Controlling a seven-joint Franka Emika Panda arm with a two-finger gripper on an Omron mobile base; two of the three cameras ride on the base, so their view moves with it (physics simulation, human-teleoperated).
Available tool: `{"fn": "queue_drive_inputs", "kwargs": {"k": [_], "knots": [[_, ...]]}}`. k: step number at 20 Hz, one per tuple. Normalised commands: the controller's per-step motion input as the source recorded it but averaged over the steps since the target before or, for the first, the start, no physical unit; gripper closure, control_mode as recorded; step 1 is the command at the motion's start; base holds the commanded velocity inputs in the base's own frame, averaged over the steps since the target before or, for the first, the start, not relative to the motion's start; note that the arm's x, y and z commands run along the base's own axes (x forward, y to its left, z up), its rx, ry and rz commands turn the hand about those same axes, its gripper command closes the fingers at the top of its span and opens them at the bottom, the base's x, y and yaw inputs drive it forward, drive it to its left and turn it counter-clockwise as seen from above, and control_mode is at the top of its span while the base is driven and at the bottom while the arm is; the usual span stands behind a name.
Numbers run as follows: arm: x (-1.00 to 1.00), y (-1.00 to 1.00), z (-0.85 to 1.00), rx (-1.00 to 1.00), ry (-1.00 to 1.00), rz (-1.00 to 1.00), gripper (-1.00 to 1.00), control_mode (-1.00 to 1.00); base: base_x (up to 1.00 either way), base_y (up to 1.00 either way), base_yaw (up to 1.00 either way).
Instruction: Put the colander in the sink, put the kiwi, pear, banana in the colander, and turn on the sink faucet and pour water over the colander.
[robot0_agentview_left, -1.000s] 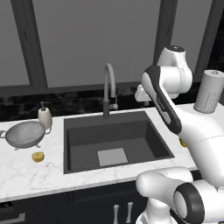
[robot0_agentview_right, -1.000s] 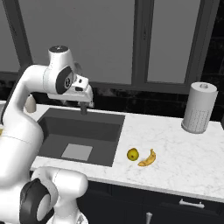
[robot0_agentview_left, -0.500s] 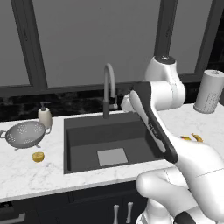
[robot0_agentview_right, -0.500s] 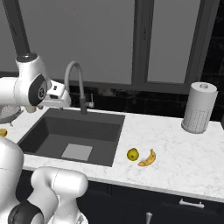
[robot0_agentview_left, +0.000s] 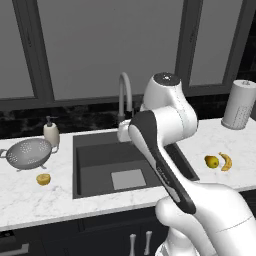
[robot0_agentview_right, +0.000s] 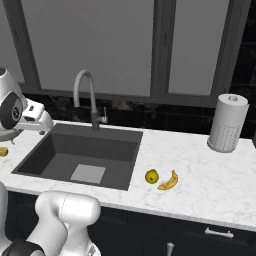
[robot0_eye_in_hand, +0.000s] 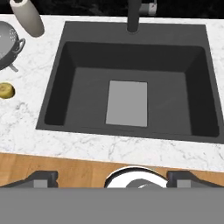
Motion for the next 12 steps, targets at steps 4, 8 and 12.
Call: {"fn": "queue_drive_inputs", "kwargs": {"k": [4, 8, 12], "knots": [[-0.06, 0.89, -0.17, 0.0, 0.0, 0.0, -1.0, -1.0, 0.0, 0.0, 0.0], [0.0, 0.76, -0.18, 0.08, 0.0, -0.01, -1.0, -1.0, 0.0, 0.0, 0.0], [0.1, 0.72, -0.23, 0.1, 0.06, -0.06, -1.0, -1.0, 0.0, 0.0, 0.0]]}}
